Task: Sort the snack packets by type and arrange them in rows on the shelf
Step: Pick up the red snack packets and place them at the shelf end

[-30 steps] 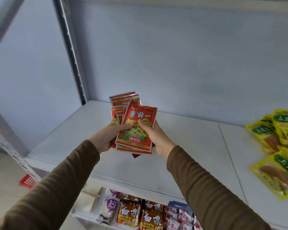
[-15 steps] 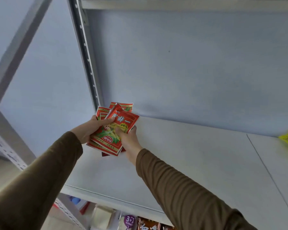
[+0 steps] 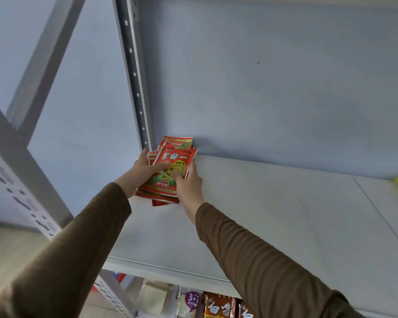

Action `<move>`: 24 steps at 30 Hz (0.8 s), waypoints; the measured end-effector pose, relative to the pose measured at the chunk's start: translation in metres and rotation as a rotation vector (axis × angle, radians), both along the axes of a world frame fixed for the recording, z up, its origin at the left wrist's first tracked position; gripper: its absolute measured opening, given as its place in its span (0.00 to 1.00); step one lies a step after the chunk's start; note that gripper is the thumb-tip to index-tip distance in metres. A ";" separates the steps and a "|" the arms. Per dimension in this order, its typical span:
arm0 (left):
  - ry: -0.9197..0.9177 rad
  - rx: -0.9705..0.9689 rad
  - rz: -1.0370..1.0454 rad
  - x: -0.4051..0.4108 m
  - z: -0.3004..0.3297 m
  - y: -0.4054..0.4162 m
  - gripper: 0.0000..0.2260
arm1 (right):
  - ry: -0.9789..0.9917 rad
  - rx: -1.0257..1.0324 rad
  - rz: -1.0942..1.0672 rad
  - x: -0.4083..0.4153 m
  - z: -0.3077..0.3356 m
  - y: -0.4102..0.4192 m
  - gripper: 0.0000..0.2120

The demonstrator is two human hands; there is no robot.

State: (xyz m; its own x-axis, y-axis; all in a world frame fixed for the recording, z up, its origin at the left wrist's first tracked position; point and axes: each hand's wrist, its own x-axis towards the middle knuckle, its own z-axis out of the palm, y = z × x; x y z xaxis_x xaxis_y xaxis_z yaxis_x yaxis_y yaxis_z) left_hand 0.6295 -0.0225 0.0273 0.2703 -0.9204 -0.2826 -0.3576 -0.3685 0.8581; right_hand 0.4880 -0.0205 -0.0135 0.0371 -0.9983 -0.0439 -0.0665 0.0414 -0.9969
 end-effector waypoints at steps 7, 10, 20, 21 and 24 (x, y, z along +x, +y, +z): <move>-0.045 -0.103 -0.056 0.006 -0.011 0.006 0.29 | 0.205 -0.103 -0.242 0.003 -0.009 0.004 0.11; -0.018 -0.208 -0.026 0.008 -0.003 0.008 0.25 | 0.112 -0.113 -0.264 -0.001 0.004 0.003 0.10; 0.190 -0.202 -0.134 0.018 0.025 0.022 0.19 | 0.720 -0.288 0.132 -0.035 0.049 -0.019 0.10; 0.196 -0.159 -0.168 0.019 0.025 0.024 0.18 | 0.796 -0.328 0.114 -0.038 0.050 -0.020 0.11; 0.288 -0.121 -0.214 0.022 0.023 0.030 0.20 | 1.015 -0.494 0.072 -0.044 0.051 -0.022 0.11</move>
